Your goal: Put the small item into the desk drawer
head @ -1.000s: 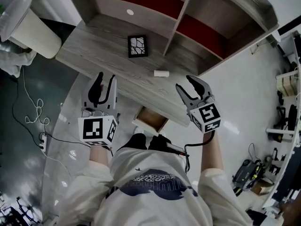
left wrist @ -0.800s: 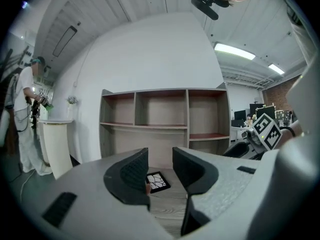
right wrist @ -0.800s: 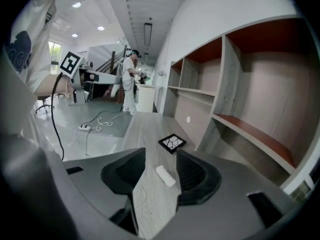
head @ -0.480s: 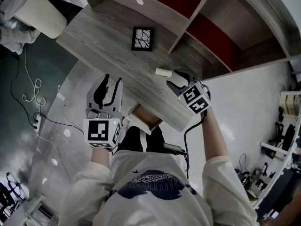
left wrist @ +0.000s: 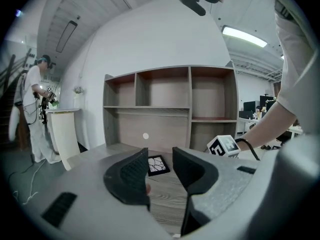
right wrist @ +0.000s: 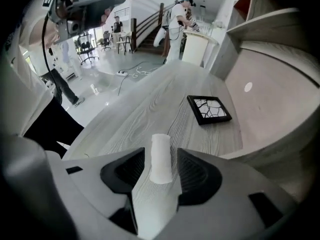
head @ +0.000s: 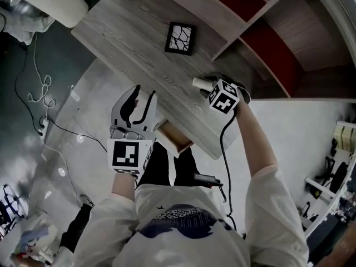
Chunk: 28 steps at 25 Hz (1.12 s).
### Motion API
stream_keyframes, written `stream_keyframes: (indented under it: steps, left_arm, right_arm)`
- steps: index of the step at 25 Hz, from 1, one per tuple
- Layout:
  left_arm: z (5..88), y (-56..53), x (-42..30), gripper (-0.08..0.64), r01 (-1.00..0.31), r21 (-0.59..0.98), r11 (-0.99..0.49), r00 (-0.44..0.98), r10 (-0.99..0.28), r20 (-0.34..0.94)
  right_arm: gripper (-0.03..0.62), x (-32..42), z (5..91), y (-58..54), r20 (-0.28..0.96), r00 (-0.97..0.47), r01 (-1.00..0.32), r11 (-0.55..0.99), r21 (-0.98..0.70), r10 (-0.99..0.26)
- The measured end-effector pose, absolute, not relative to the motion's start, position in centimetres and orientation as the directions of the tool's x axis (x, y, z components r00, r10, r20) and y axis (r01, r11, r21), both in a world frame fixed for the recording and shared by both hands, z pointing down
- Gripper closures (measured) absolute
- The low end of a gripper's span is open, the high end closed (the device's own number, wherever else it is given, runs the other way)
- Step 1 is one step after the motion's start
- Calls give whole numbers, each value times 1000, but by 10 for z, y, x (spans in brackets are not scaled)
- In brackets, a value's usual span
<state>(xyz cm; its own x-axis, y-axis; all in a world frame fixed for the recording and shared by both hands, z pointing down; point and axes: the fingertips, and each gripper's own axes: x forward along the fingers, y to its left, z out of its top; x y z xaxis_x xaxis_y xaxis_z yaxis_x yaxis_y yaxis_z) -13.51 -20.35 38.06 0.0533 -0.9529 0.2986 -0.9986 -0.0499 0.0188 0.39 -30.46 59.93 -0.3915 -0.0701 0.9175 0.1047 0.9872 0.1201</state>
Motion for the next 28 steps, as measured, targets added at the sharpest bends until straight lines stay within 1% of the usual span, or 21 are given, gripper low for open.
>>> stream_keyframes:
  steps: [5, 13, 17, 19, 21, 28]
  left_arm:
    - [391, -207, -141, 425, -999, 36, -28, 38, -949, 313]
    - [402, -212, -145, 425, -998, 50, -26, 41, -943, 330]
    - [404, -214, -146, 425, -998, 50, -27, 42, -941, 336]
    - [405, -214, -147, 425, -998, 50, -27, 43, -940, 339]
    - [404, -214, -147, 425, -998, 52, -29, 45, -940, 340]
    - [405, -209, -151, 425, -998, 52, -44, 59, -937, 345]
  right_arm:
    - [393, 5, 626, -307, 956, -293, 170, 982, 80, -27]
    - [399, 8, 644, -308, 976, -219, 210, 977, 45, 2]
    - [405, 9, 646, -308, 978, -206, 206, 979, 6, 37]
    - [438, 9, 646, -307, 977, -207, 196, 981, -17, 58]
    - [448, 10, 647, -306, 975, -211, 180, 983, -31, 70]
    - [459, 8, 647, -306, 974, -219, 129, 991, -30, 58]
